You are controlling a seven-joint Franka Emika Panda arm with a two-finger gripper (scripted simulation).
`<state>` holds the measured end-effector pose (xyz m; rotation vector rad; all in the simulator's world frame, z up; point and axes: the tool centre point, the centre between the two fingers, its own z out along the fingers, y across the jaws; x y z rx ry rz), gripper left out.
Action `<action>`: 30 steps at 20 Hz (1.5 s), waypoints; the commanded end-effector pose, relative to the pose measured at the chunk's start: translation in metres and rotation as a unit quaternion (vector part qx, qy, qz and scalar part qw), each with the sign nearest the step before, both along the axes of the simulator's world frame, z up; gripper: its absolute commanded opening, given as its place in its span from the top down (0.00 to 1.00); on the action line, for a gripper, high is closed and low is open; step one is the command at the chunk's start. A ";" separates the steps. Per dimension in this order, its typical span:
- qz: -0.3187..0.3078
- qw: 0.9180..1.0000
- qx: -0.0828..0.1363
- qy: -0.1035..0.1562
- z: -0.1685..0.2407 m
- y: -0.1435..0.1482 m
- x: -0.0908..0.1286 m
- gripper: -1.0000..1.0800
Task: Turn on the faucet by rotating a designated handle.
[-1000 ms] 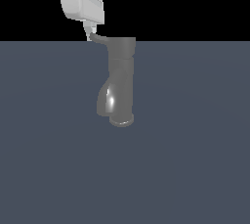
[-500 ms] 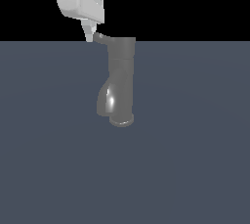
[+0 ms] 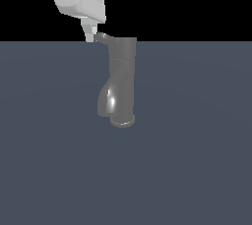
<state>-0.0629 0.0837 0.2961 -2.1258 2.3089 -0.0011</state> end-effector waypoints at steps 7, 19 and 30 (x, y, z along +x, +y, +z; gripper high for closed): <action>-0.007 1.000 -0.001 0.001 0.000 -0.043 -0.014 1.00; 0.008 1.000 -0.001 0.001 0.000 -0.068 -0.017 1.00; -0.010 1.000 -0.001 0.001 0.000 -0.131 0.002 1.00</action>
